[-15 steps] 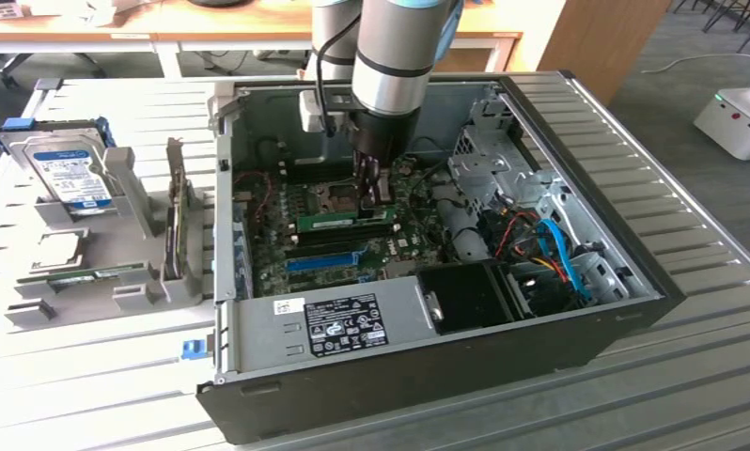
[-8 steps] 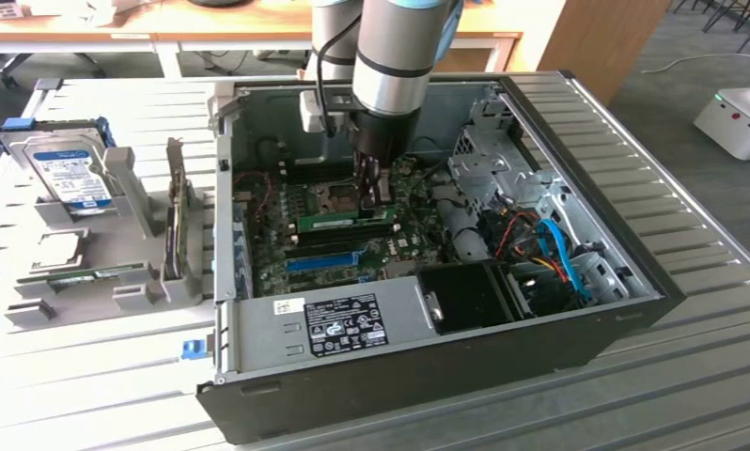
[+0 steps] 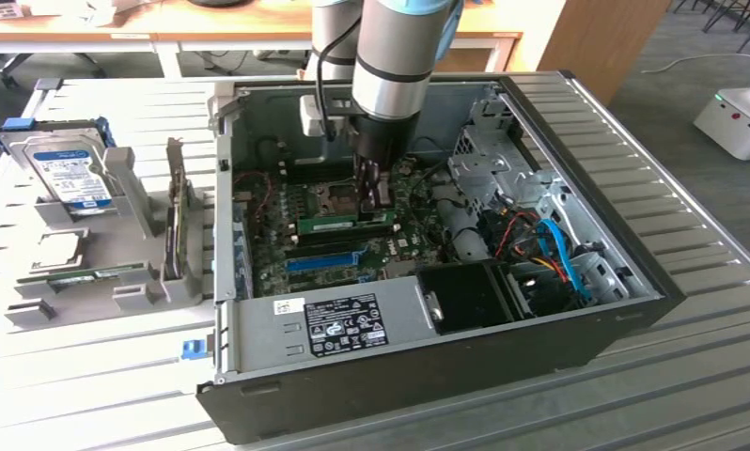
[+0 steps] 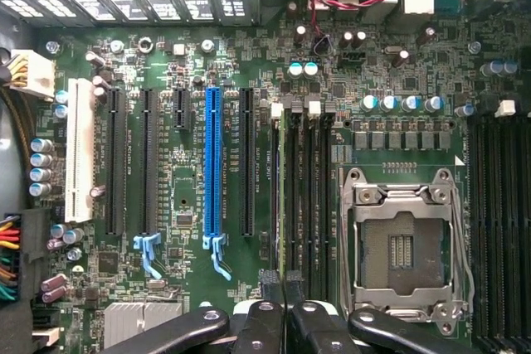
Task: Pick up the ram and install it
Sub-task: 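Insert the ram into the slot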
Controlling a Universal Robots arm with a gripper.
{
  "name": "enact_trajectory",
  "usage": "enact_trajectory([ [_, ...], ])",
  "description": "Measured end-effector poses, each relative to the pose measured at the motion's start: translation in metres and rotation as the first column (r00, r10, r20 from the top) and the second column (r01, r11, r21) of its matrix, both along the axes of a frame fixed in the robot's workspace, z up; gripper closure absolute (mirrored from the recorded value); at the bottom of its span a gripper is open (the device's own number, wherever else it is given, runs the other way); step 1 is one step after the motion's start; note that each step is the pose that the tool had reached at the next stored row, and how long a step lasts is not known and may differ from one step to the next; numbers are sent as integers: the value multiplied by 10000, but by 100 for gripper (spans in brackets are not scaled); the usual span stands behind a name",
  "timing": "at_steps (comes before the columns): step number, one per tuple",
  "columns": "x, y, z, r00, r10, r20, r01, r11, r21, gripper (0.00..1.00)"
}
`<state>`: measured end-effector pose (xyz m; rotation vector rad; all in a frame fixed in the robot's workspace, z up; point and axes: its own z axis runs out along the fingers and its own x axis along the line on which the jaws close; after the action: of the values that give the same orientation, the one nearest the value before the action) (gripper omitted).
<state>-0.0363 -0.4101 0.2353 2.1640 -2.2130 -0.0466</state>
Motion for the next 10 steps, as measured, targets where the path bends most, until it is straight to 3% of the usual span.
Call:
enact_trajectory([
  [10, -1, -21, -2, 10000, -1, 0, 1, 10000, 0, 88],
])
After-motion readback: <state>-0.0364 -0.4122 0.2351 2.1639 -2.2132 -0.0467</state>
